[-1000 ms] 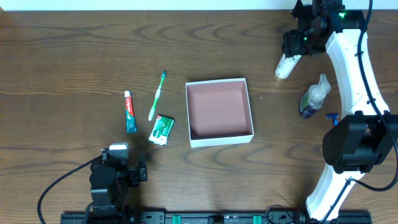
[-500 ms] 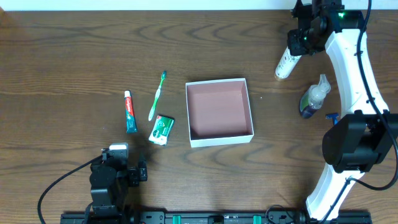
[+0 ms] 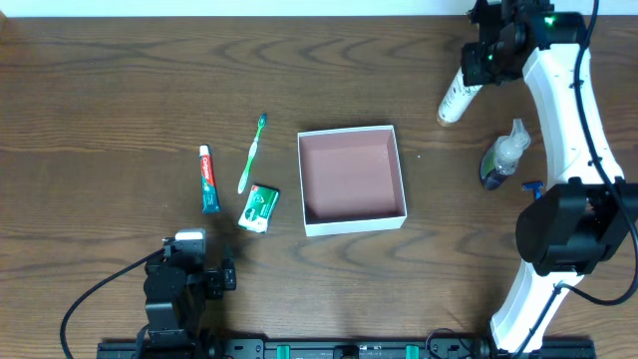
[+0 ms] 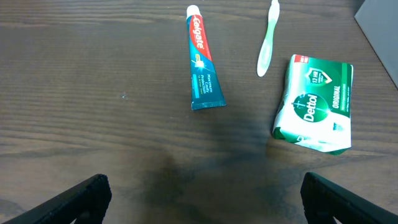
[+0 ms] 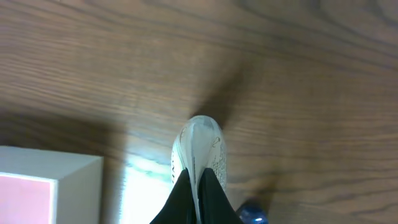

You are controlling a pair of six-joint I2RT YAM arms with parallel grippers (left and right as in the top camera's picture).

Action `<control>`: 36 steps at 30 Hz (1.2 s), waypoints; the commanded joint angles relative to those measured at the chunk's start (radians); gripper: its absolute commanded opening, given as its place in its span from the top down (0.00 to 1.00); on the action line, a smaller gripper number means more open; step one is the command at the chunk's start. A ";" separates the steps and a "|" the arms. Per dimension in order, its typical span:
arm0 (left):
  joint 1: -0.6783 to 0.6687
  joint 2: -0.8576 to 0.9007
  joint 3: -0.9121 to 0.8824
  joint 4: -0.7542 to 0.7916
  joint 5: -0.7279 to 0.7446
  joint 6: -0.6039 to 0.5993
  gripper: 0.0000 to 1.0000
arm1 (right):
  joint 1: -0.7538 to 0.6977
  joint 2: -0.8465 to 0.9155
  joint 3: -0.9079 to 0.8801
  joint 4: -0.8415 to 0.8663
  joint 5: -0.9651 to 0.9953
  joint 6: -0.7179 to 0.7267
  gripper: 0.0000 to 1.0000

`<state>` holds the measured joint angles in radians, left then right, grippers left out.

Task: Pack container
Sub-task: 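Lift the Pantene bottle and carry it over the white box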

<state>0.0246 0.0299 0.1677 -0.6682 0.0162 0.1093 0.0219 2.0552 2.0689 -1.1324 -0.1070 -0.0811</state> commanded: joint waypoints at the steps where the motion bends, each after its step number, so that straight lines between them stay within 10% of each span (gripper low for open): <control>1: 0.002 -0.006 -0.011 0.003 0.000 0.002 0.02 | 0.006 -0.067 0.132 -0.020 -0.105 0.017 0.99; 20: 0.002 -0.006 -0.011 0.003 -0.001 0.002 0.02 | 0.317 -0.444 0.323 -0.438 -0.196 0.113 0.99; 36: 0.002 -0.006 -0.011 0.003 0.000 0.002 0.02 | 0.538 -0.301 0.203 -0.374 -0.090 0.216 0.99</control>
<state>0.0246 0.0299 0.1677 -0.6682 0.0162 0.1093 0.5282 1.7187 2.2879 -1.5169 -0.2008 0.1055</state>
